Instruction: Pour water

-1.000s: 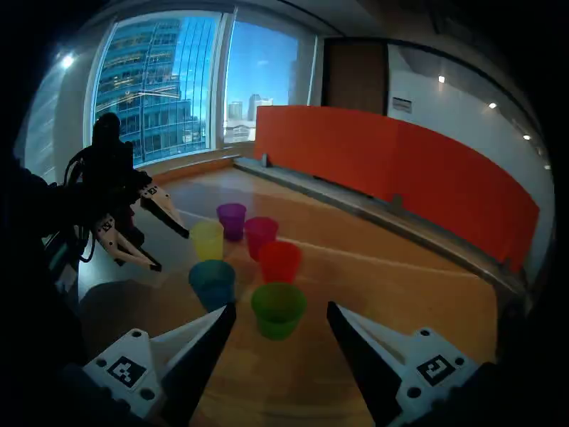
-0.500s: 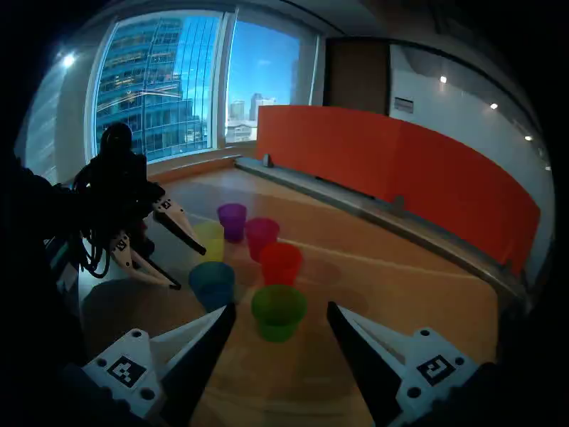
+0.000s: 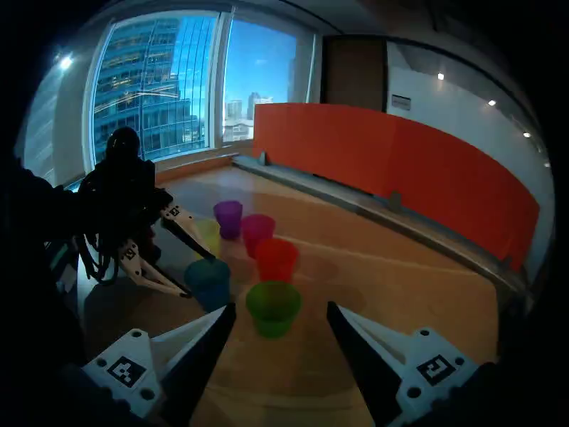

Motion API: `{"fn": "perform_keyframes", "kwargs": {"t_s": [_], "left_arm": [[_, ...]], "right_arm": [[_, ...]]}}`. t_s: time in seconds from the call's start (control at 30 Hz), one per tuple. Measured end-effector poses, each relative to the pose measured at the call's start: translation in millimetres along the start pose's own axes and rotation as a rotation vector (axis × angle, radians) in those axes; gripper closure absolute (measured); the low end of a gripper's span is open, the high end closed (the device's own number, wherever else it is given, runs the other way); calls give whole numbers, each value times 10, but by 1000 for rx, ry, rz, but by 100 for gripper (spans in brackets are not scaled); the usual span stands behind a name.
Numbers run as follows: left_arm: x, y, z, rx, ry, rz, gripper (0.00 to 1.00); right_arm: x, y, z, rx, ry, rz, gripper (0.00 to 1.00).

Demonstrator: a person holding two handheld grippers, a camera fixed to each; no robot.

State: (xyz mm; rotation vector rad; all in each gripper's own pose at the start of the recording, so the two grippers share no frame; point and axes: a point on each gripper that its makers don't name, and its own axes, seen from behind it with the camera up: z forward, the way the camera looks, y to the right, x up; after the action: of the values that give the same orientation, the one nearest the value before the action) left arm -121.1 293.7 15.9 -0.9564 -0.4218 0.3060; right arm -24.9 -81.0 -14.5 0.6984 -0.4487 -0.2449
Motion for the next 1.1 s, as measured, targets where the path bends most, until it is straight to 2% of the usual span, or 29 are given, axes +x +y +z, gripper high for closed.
{"fn": "perform_keyframes", "kwargs": {"t_s": [0.57,0.73,1.1], "left_arm": [[59,29,169,-15,6,-17,4],[64,32,180,-13,9,-24,10],[61,51,152,-16,12,-26,11]], "right_arm": [[-19,32,-9,-4,-4,-1,1],[-21,32,-10,-4,-5,-3,1],[-6,32,2,-6,1,2,1]]}}
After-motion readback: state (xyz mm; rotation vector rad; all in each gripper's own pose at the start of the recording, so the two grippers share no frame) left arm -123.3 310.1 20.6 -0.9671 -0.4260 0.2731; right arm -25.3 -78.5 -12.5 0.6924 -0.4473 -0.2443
